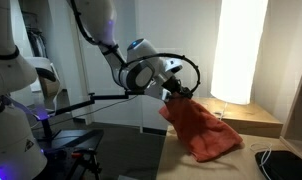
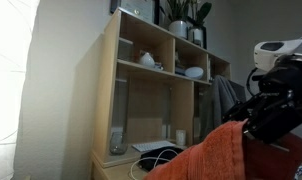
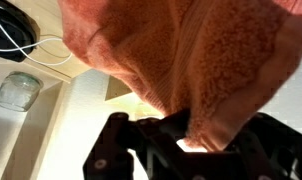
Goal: Unfold the orange towel
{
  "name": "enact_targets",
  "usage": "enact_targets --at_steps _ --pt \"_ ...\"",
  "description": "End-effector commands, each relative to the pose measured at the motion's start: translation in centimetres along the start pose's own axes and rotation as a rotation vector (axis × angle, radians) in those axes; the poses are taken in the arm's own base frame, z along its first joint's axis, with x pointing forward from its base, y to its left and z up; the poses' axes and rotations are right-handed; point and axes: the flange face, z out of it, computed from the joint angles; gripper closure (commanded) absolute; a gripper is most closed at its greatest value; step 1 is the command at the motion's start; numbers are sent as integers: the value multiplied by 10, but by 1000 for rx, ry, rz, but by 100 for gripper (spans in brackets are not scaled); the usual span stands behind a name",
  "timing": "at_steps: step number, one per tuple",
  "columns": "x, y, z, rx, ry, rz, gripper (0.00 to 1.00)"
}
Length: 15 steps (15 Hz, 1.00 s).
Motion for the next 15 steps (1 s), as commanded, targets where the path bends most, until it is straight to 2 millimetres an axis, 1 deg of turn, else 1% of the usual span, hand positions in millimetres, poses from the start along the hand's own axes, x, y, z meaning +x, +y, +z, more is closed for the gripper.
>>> enact_targets --at_steps 1,6,10,13,15 --pt "0 0 0 0 0 0 100" --pt "0 0 0 0 0 0 100" --pt "23 0 -6 -21 35 -36 100" --pt "48 5 -14 -61 70 -49 100" --pt "63 7 -15 -80 88 -57 100"
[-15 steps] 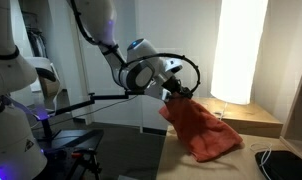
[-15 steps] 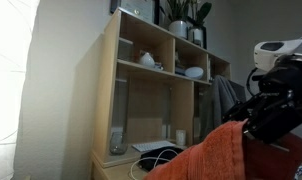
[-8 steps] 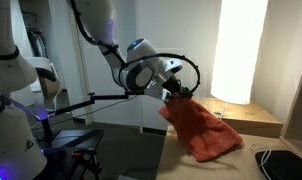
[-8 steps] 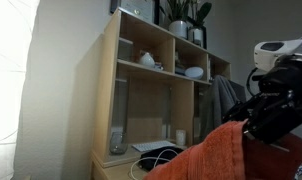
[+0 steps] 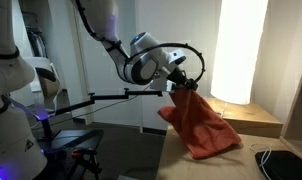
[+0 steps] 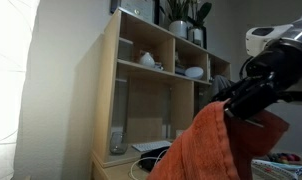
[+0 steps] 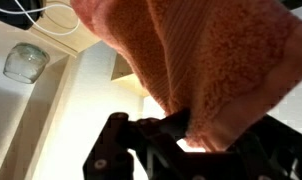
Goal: Unfold the orange towel
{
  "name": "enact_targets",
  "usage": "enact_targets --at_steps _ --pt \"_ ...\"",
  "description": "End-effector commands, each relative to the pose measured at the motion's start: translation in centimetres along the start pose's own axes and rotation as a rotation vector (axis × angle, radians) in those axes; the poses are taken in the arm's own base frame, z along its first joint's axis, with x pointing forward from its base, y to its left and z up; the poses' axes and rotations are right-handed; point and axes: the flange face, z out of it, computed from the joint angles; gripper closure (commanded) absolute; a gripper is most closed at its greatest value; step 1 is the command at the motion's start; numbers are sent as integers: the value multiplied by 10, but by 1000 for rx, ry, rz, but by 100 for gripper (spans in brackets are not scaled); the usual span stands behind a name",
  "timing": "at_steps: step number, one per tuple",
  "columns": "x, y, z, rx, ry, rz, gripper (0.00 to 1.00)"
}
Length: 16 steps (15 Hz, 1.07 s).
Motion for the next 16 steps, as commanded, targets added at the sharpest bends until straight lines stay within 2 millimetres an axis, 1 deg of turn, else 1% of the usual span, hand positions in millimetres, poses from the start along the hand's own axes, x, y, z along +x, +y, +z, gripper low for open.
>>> enact_targets --at_steps 1,6,10,13,16 --pt "33 6 -8 -47 37 -25 100" --pt "64 13 -7 -90 77 -18 100" --pt "91 6 -9 -102 114 -21 100" --pt "107 -5 -14 -100 142 -43 100" --pt "117 -31 -19 -73 155 -106 100"
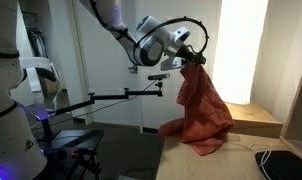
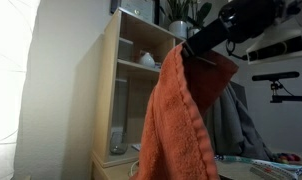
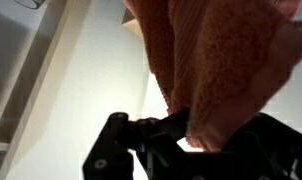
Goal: Unfold the orange towel
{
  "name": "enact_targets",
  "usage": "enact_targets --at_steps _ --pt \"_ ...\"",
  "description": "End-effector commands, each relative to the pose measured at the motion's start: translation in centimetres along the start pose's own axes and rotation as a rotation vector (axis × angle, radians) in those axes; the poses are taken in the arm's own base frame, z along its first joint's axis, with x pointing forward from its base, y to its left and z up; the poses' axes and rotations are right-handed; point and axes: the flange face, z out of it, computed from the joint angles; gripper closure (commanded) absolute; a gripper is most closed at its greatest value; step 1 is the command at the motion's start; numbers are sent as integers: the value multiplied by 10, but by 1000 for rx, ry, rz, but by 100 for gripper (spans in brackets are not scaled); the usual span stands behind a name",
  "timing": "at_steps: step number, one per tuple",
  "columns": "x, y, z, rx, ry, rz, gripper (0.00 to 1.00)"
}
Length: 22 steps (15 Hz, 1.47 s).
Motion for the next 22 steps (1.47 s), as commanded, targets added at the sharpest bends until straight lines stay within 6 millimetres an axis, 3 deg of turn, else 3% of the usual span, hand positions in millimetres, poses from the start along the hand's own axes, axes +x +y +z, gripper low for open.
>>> enact_targets --at_steps 1,6,11,12,22 --pt "19 -25 -10 29 9 -77 100" --pt "27 -67 -14 79 19 -179 100" --pt "33 -93 -16 111 32 -210 100" --pt "27 -90 -8 103 44 -197 100" --pt "23 -93 -5 106 37 -199 100"
